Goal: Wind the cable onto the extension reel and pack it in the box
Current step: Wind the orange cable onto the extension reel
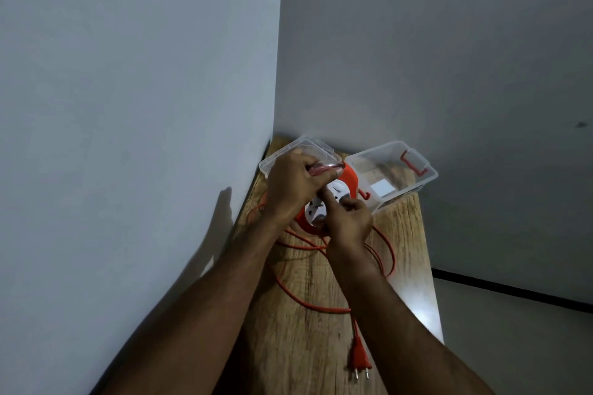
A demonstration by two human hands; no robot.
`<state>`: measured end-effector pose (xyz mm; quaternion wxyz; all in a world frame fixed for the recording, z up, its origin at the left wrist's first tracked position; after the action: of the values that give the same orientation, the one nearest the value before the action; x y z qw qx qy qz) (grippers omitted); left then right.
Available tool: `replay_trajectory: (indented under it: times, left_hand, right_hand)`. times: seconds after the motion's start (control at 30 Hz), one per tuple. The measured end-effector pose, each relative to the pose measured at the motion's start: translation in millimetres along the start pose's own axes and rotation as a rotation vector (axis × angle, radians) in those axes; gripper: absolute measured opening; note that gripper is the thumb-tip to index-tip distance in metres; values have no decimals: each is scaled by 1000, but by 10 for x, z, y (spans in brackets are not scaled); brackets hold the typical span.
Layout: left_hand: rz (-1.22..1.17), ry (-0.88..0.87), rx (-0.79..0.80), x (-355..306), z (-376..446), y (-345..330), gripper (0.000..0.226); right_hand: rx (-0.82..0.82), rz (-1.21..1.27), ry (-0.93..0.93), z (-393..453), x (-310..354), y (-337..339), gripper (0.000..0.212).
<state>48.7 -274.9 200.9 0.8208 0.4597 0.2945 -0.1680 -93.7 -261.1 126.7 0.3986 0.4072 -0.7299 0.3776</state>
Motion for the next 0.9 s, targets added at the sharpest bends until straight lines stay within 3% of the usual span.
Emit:
replay_trajectory:
  times: [0.07, 0.1, 0.23, 0.37, 0.43, 0.47, 0.57, 0.6, 0.7, 0.9]
  left_hand:
    - [54, -43, -8, -40, -30, -29, 44]
    - [80, -63, -8, -55, -42, -39, 44]
    - [121, -114, 33, -54, -10, -49, 49]
    - [52, -97, 116, -27, 18, -66, 43]
    - [16, -69, 144, -1, 43, -89, 44]
    - [15, -60, 152, 12, 62, -95, 46]
    - [28, -52, 156, 13, 131, -70, 46]
    - [32, -47, 167, 14, 154, -63, 44]
    - [19, -17, 216, 29, 214, -67, 35]
    - [-16, -23, 301, 33, 284, 29, 28]
  right_hand:
    - [-38, 363, -396, -79, -156, -97, 62]
    - [-37, 485, -495, -143, -157, -139, 60]
    - [63, 592, -563, -372, 20, -157, 32]
    - [70, 575, -516, -388, -2, -39, 36]
    - [53, 424, -334, -394, -10, 92, 29]
    - [43, 285, -137, -403, 54, 181, 23]
    - [133, -417, 792, -529, 417, 190, 22]
    - [197, -619, 986, -576, 446, 108, 27]
    - [359, -1021, 1167, -543, 350, -64, 44]
    - [625, -1230, 1307, -519, 367, -67, 72]
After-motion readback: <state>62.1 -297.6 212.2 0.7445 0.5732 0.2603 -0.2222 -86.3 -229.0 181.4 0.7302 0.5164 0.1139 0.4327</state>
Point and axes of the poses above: each hand's wrist, its own z-axis towards the middle knuckle, its own y-axis out of the back of the hand, x = y × z, the point moved 6 cm from there along z, towards the middle knuckle, and after that the axes turned 15 degrees about z, right-handed, at the moved point
